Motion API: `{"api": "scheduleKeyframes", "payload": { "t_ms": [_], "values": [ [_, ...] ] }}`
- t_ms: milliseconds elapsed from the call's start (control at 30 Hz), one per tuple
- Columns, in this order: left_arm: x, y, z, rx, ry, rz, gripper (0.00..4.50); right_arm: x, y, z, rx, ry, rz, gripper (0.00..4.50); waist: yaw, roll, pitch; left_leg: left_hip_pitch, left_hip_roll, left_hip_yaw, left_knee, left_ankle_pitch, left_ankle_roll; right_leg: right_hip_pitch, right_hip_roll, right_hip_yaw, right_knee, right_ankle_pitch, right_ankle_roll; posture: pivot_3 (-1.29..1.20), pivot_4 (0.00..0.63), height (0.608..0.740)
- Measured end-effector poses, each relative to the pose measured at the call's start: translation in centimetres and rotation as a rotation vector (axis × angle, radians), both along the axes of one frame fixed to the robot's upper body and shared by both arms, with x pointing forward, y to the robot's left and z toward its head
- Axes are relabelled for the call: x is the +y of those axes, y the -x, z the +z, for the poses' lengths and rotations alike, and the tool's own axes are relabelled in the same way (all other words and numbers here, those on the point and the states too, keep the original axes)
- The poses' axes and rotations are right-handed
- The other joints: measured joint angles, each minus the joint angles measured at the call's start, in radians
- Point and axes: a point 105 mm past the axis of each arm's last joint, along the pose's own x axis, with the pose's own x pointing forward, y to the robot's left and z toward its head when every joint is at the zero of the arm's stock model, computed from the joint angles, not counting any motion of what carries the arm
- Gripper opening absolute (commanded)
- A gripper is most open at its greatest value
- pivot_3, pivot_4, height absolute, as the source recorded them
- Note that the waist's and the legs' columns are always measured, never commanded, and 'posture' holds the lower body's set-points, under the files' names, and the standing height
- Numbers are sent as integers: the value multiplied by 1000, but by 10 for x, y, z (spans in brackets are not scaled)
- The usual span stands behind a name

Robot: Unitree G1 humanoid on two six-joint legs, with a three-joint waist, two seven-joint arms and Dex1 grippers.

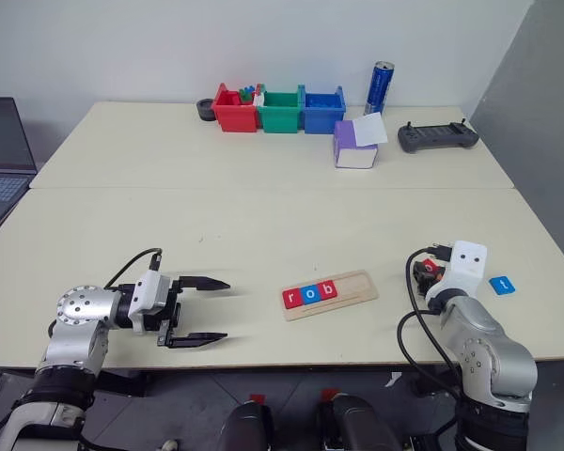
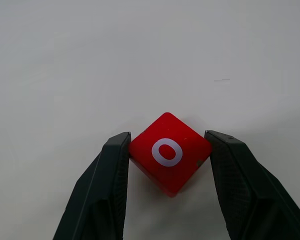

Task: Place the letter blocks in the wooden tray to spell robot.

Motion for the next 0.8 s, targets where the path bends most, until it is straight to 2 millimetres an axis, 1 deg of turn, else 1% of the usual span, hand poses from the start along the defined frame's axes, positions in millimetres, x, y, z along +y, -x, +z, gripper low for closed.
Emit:
{"api": "scheduleKeyframes", "payload": {
  "t_ms": [133,200,267,300,333,400,433,467,533,600,633,733,800],
  "values": [
    [0,0,1,-9,3,-3,4500,4,-2,-5,18,-18,-15,1998,-5,0,0,1,0,0,0,0,0,0,0,0,1,0,0,0,150,740],
    [-1,0,1,-10,6,-3,4500,6,-5,-3,13,-11,-20,1998,-5,0,0,1,0,0,0,0,0,-1,0,0,1,0,0,0,150,740],
    [0,0,1,-9,10,-1,4500,8,-8,2,-2,-6,-17,2751,-5,0,0,0,0,0,0,0,0,0,0,-1,1,0,0,0,150,740],
    [0,0,0,-7,11,2,4500,9,-9,4,-5,-5,-16,3020,-4,0,0,0,0,0,0,0,0,0,0,-1,1,0,0,0,150,740],
    [1,0,0,-4,11,3,4500,10,-9,4,-4,-2,-15,3304,-4,0,0,0,0,0,0,0,0,0,0,-1,1,0,0,0,150,740],
    [1,0,0,-5,12,3,4500,13,-10,3,3,-1,-7,4075,-4,0,0,0,0,0,0,0,0,0,0,0,1,0,0,0,150,740],
    [1,0,0,-6,12,3,4500,14,-10,2,8,-1,-2,4381,-4,0,0,0,0,0,0,0,0,0,0,0,1,0,0,0,150,740],
    [1,0,0,-7,12,3,4500,14,-10,2,9,-1,1,4472,-4,0,0,0,0,0,0,0,0,0,0,0,0,0,0,0,150,740],
    [1,0,0,-6,12,4,4500,14,-11,4,5,1,9,4472,-4,0,0,0,0,0,0,0,0,0,0,0,1,0,0,0,150,740],
    [1,0,-1,-6,12,6,4500,13,-14,8,-8,20,57,4472,-4,0,0,0,0,0,0,0,0,0,0,0,1,0,0,0,150,740],
    [2,0,-1,-7,12,7,4500,10,-16,13,-17,51,115,4472,-3,0,0,0,0,0,0,0,0,0,0,0,0,0,0,0,150,740],
    [3,0,-2,-12,9,12,4500,-6,-20,27,-55,122,265,4472,-1,0,0,0,0,0,0,-1,1,0,0,-1,0,0,0,0,150,740],
    [3,0,-2,-15,9,12,4500,-12,-21,33,-63,156,413,4472,0,1,1,0,0,0,0,-1,2,0,0,-1,-1,0,0,0,150,740]
  ]
}}
